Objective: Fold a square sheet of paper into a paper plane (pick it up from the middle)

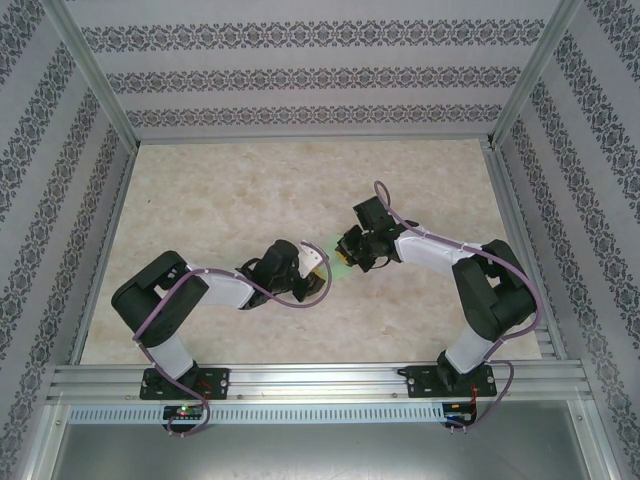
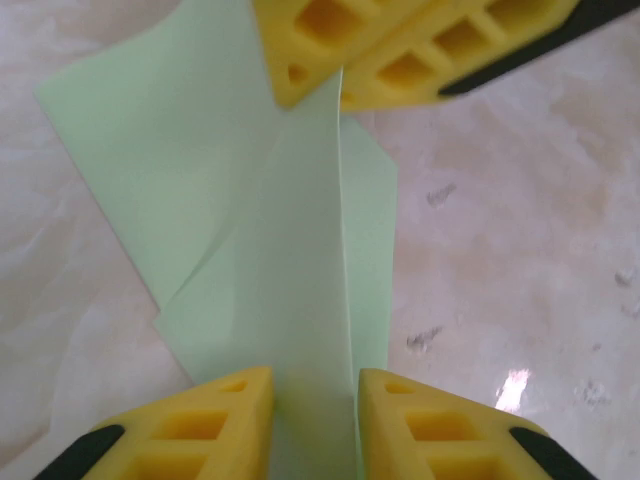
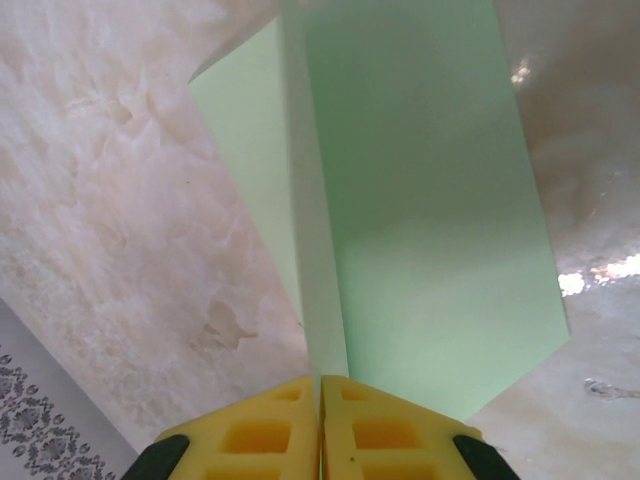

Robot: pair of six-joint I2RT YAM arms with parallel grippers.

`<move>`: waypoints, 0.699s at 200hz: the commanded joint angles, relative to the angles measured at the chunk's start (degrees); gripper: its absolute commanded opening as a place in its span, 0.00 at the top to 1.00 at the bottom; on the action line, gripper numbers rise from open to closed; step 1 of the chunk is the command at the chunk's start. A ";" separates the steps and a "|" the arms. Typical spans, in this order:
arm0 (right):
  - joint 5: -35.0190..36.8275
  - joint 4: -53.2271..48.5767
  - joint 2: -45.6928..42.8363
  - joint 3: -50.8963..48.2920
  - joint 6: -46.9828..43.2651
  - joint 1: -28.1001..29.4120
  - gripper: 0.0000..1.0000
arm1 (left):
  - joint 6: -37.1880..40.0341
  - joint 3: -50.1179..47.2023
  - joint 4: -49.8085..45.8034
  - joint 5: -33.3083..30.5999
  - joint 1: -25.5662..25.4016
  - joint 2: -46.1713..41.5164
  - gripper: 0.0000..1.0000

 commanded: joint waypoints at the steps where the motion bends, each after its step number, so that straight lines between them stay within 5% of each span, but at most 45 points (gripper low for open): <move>1: -1.16 -0.14 0.56 1.23 0.75 0.65 0.91 | -1.04 3.11 2.04 1.51 -0.81 1.58 0.69; 39: -1.42 0.62 0.08 0.94 0.62 0.76 0.86 | -2.80 4.34 3.16 1.74 -0.81 3.71 0.74; 85: -0.10 -0.18 -3.83 -0.41 -10.27 -1.90 0.51 | -8.55 3.15 3.06 0.16 -0.56 3.80 0.84; 140: -0.17 8.77 -11.19 -8.31 -21.75 -3.09 0.48 | -21.80 2.17 4.94 3.49 1.89 4.07 0.90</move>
